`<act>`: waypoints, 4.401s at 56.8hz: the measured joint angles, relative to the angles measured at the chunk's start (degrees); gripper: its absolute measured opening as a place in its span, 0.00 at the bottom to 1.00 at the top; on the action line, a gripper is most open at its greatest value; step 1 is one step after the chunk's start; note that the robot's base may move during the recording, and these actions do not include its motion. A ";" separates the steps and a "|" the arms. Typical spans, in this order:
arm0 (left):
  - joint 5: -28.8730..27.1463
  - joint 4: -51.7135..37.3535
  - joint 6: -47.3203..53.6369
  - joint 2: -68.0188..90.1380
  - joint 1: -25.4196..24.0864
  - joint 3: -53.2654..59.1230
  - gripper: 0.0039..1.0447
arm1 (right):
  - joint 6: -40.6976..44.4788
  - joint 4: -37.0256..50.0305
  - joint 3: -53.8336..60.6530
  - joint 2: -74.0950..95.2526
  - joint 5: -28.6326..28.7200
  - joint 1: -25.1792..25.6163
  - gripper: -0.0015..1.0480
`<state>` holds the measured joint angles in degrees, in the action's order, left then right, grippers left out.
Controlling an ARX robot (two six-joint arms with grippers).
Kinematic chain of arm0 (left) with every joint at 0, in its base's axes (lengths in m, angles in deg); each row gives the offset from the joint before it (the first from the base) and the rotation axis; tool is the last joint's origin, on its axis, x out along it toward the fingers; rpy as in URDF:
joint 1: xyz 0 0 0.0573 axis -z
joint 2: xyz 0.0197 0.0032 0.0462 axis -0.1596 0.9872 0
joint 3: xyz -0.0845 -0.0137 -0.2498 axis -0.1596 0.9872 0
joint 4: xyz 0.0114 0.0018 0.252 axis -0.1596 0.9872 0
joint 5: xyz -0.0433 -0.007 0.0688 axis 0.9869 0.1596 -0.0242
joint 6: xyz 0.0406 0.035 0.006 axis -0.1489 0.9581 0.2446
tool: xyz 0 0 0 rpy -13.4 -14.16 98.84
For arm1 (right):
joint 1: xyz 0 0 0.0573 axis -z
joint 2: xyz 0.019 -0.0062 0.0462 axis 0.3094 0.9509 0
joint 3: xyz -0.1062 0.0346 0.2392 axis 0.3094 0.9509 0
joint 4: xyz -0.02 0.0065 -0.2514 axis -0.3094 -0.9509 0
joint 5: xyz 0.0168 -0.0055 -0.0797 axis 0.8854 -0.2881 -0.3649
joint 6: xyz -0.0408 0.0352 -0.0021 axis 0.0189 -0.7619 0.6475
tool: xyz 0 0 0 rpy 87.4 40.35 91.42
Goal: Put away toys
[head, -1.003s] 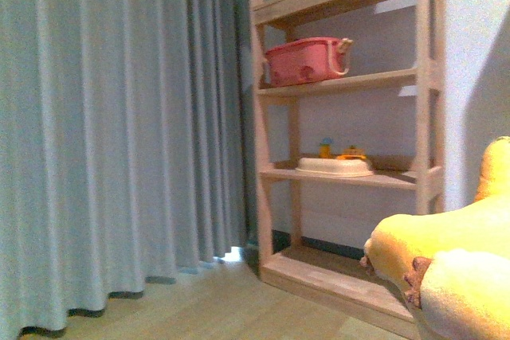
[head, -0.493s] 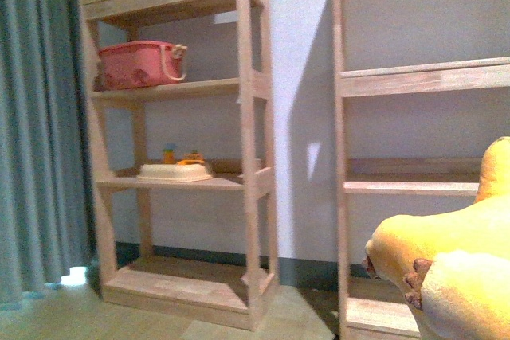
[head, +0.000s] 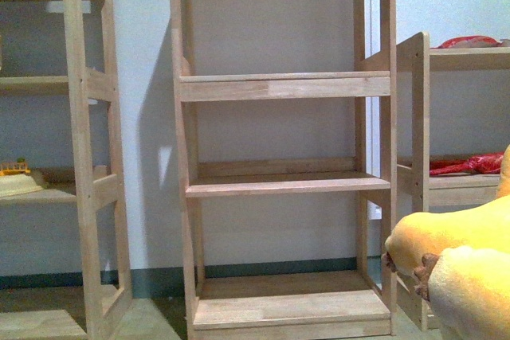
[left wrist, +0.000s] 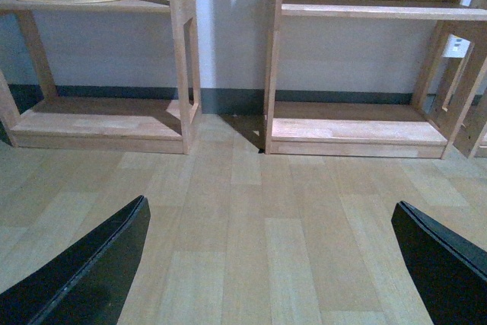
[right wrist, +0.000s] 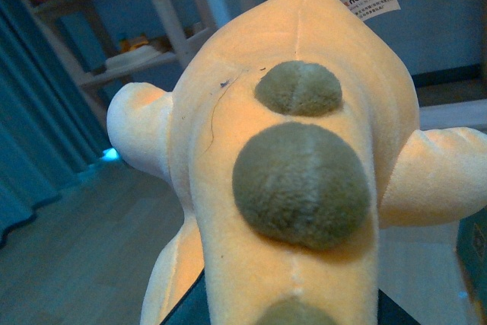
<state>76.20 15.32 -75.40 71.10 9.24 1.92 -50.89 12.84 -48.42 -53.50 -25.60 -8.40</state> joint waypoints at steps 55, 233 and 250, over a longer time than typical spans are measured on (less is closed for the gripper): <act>-0.39 0.02 -0.02 0.00 0.00 0.00 0.95 | 0.00 0.00 0.00 0.00 0.90 -0.09 0.16; -0.37 0.00 -0.02 0.00 0.00 0.00 0.95 | -0.02 0.09 0.00 -0.04 1.31 -0.11 0.16; -0.37 0.02 -0.02 0.00 0.00 0.00 0.95 | 0.00 0.09 0.00 -0.04 1.14 -0.09 0.16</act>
<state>75.83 15.34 -75.42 71.10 9.24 1.92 -50.89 12.92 -48.42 -53.54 -24.47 -8.48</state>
